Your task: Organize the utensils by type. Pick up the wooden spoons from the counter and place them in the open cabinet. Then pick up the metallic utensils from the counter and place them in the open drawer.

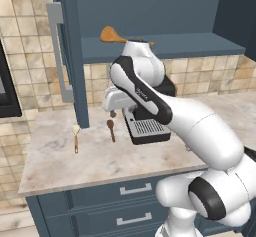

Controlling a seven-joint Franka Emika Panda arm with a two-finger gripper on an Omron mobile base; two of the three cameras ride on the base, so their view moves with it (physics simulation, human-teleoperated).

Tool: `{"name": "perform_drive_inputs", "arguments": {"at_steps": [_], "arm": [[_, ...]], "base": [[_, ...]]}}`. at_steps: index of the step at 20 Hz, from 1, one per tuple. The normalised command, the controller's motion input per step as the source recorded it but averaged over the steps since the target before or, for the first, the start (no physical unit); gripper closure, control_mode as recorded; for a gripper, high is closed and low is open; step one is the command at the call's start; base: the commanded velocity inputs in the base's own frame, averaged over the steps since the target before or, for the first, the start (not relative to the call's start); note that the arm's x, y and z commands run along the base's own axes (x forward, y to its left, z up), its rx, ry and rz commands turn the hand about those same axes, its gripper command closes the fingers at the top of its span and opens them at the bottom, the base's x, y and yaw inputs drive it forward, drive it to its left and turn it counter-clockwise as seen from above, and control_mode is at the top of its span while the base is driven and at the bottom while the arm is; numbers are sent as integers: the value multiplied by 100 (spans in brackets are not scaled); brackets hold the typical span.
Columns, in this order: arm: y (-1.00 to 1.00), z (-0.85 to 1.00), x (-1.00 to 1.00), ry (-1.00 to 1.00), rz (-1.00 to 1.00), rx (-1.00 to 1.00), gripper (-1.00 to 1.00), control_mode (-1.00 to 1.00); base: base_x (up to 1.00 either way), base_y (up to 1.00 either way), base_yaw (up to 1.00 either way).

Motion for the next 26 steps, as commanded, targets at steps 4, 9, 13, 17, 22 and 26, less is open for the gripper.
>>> {"name": "perform_drive_inputs", "arguments": {"at_steps": [4,9,13,17,22,26], "arm": [[8,-58,0,-1,-4,0,-100,-100],[8,-44,0,0,-3,0,-100,-100],[14,-37,0,0,-1,0,-100,-100],[11,-20,0,0,-2,0,-100,-100],[14,-14,3,0,-10,0,-100,-100],[18,-17,0,0,-14,0,-100,-100]], "base": [[0,0,0],[0,0,0],[0,0,0],[0,0,0],[0,0,0],[0,0,0]]}}
